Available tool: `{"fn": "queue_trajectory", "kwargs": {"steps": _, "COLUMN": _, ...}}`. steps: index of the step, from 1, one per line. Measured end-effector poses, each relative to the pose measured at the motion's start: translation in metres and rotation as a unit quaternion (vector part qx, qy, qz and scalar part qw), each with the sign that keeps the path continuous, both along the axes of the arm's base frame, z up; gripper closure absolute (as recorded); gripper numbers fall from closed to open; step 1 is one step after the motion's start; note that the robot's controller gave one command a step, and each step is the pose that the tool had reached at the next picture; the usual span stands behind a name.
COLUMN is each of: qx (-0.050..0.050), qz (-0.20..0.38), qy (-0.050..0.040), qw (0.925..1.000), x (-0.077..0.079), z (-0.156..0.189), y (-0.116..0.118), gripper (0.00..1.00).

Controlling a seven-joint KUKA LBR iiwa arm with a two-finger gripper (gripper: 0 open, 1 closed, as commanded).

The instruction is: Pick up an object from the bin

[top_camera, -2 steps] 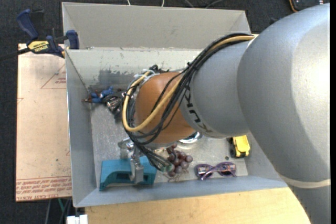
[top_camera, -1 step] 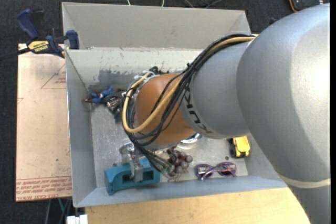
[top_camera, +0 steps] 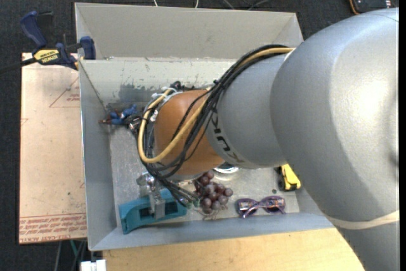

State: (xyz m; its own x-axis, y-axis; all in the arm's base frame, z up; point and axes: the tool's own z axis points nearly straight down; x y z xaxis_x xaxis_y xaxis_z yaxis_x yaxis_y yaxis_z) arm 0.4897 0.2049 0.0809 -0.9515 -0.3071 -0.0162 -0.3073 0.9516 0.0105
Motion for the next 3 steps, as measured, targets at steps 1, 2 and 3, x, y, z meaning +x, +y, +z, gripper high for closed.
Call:
{"fn": "queue_trajectory", "kwargs": {"steps": 1, "qx": -0.001, "qz": -0.016, "qy": 0.0029, "qw": 0.9999, "x": -0.0091, "z": 0.0143, "y": 0.0006, "gripper": 1.0}}
{"fn": "queue_trajectory", "kwargs": {"steps": 2, "qx": 0.0, "qz": 0.003, "qy": 0.0004, "qw": 1.0, "x": -0.0057, "z": 0.0108, "y": 0.0051, "gripper": 1.0}}
{"fn": "queue_trajectory", "kwargs": {"steps": 3, "qx": -0.001, "qz": -0.037, "qy": 0.0044, "qw": 0.9993, "x": -0.0096, "z": 0.0191, "y": 0.0074, "gripper": 1.0}}
